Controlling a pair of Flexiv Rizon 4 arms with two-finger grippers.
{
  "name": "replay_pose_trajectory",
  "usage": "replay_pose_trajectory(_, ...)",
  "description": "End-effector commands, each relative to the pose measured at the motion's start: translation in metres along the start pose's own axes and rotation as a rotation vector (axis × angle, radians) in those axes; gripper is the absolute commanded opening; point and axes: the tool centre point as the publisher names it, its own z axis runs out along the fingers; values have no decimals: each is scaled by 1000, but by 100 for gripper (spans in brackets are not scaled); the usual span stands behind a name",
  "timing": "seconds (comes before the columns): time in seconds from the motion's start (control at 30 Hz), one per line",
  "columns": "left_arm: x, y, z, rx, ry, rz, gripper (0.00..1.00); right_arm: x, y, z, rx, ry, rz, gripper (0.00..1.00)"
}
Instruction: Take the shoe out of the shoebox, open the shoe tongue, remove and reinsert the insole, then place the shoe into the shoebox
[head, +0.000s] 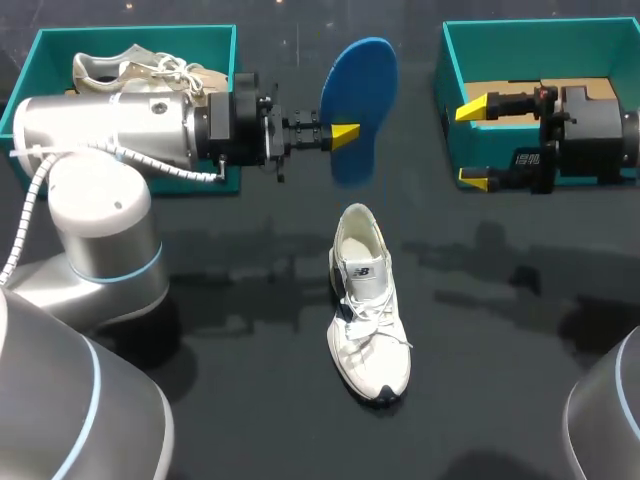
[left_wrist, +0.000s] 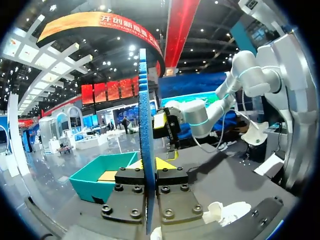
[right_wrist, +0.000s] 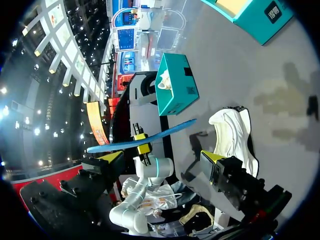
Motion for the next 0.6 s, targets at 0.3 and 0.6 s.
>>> replay_pose_trajectory(0.3, -7, 3, -1, 18, 1, 360, 0, 0, 0, 1, -2, -2, 1, 100)
replay_pose_trajectory(0.6, -11, -2, 1, 85, 9, 590, 0, 0, 0, 1, -2, -2, 1, 100)
